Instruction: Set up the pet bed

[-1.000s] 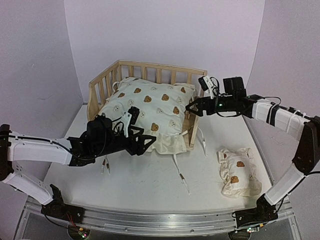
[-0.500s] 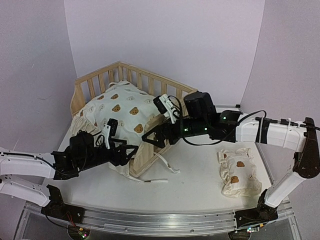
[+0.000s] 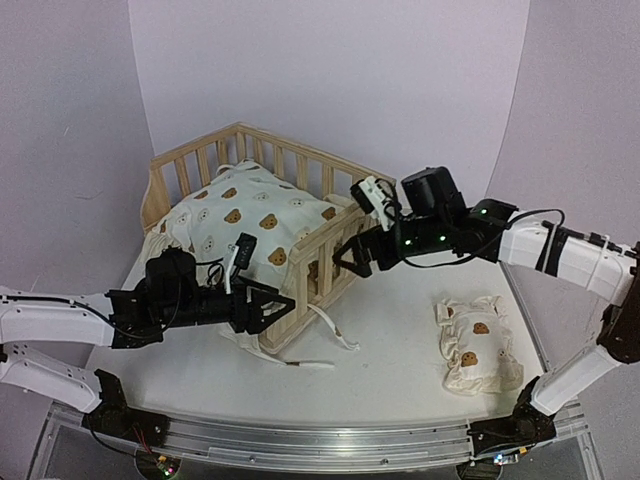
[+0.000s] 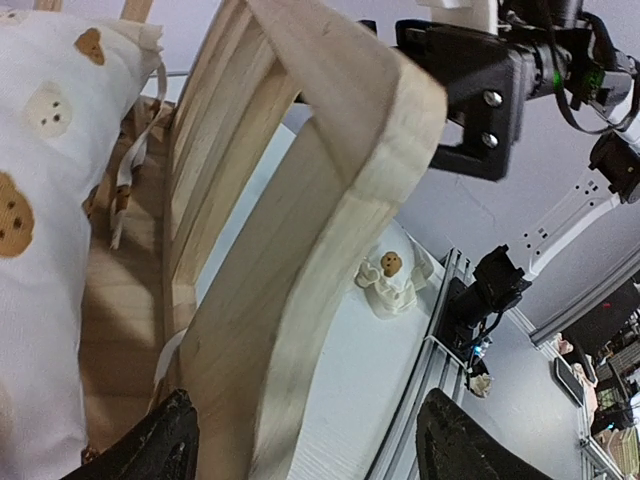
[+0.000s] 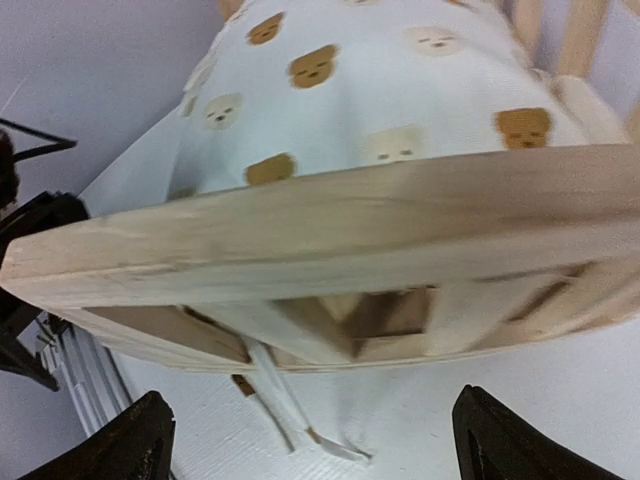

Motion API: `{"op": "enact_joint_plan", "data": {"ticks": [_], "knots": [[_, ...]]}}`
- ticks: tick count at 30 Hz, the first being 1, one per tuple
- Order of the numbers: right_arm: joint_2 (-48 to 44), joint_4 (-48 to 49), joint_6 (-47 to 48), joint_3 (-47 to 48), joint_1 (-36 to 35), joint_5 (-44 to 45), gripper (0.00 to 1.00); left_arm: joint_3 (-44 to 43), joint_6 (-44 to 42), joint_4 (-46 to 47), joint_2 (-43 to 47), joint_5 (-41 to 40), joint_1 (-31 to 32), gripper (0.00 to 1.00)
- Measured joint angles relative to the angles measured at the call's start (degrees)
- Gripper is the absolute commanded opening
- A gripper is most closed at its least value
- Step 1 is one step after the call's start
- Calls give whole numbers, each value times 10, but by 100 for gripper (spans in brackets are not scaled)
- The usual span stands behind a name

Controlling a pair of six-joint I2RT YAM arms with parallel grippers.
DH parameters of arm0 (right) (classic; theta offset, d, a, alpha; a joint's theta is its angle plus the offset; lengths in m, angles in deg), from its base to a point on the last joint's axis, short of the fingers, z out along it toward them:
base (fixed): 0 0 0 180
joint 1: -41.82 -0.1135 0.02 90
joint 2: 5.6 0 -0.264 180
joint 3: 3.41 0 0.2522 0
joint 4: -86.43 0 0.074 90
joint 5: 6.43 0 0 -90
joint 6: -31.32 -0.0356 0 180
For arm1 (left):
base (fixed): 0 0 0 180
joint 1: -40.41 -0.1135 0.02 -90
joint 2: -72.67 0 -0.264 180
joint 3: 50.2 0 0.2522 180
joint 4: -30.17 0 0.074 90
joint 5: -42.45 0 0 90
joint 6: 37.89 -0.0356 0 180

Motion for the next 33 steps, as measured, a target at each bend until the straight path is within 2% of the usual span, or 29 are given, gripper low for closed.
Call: {"op": "enact_joint_plan", "data": {"ticks": [3,8,16,22,26,31,33], "knots": [[-32,-17,12,0,65,7,94,-39,-13,-7,-24,-11,0,73],[-33,4,40,-7,152,-3,78,-76,-36,-36,-46,-44,0,62],[15,209,43,-124,142,-43,73,-106,-54,-54,-91,-62,2,39],[40,372,36,-177,141,2,70,-111,-56,-53,-96,-57,6,22],[78,473,32,-176,142,14,52,-115,-77,-50,-103,-68,9,14],[102,527,28,-177,142,33,19,-115,-77,-42,-108,-70,9,9],[100,541,61,-186,142,44,8,-118,-77,-42,-111,-71,9,7]]}}
